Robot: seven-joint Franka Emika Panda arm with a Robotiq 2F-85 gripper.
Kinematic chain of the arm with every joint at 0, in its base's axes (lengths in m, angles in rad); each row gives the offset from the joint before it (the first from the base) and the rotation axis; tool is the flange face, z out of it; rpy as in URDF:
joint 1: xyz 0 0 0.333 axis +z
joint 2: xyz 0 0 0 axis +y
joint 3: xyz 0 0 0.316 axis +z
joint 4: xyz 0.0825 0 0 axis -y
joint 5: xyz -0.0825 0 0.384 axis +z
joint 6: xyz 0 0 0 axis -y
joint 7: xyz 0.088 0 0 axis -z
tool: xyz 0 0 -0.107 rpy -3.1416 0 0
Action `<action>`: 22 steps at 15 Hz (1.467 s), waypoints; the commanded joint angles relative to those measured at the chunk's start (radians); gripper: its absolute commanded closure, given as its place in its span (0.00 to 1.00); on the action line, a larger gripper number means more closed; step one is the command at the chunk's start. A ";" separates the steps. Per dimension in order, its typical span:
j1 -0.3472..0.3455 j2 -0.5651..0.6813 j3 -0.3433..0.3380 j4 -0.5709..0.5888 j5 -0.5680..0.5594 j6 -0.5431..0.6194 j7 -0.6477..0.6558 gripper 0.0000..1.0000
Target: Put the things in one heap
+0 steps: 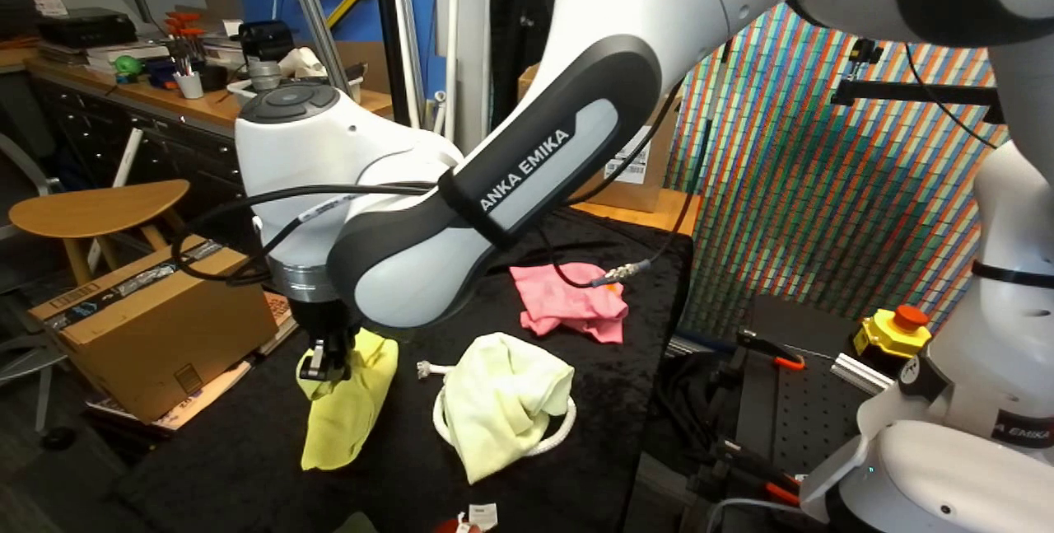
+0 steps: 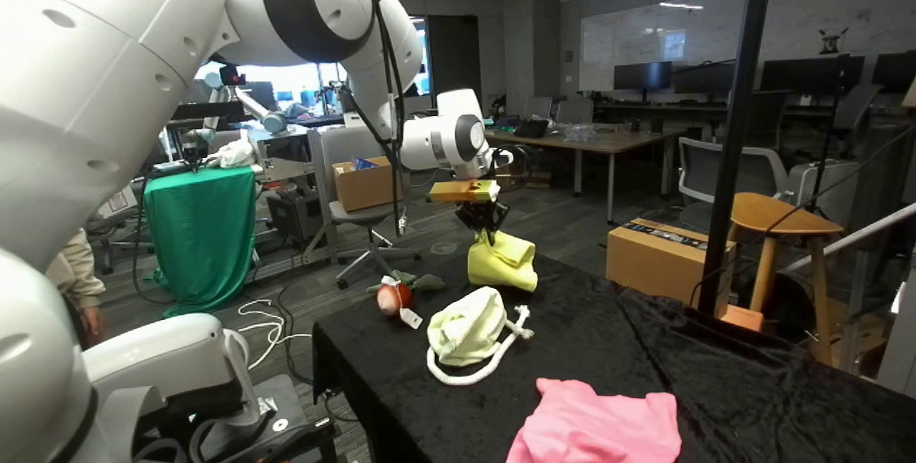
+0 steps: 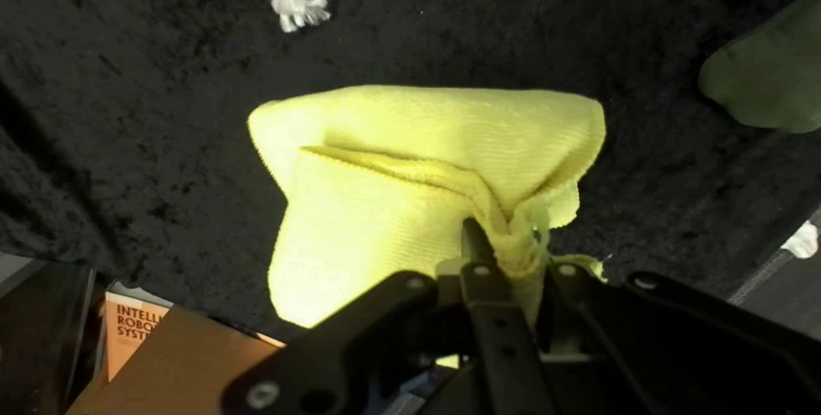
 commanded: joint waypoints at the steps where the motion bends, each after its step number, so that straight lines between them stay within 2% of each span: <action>1: -0.042 -0.166 0.013 -0.242 0.016 0.121 0.012 0.90; 9: -0.162 -0.465 0.030 -0.658 0.078 0.343 -0.033 0.90; 13: -0.240 -0.642 0.052 -0.871 0.162 0.377 -0.124 0.90; 15: -0.260 -0.677 0.059 -0.915 0.212 0.352 -0.190 0.90; 17: -0.262 -0.683 0.053 -0.935 0.209 0.330 -0.210 0.90; 19: -0.258 -0.644 0.053 -0.930 0.182 0.329 -0.204 0.90; 21: -0.245 -0.583 0.044 -0.907 0.079 0.355 -0.109 0.90; 22: -0.240 -0.554 0.047 -0.891 0.067 0.348 -0.113 0.90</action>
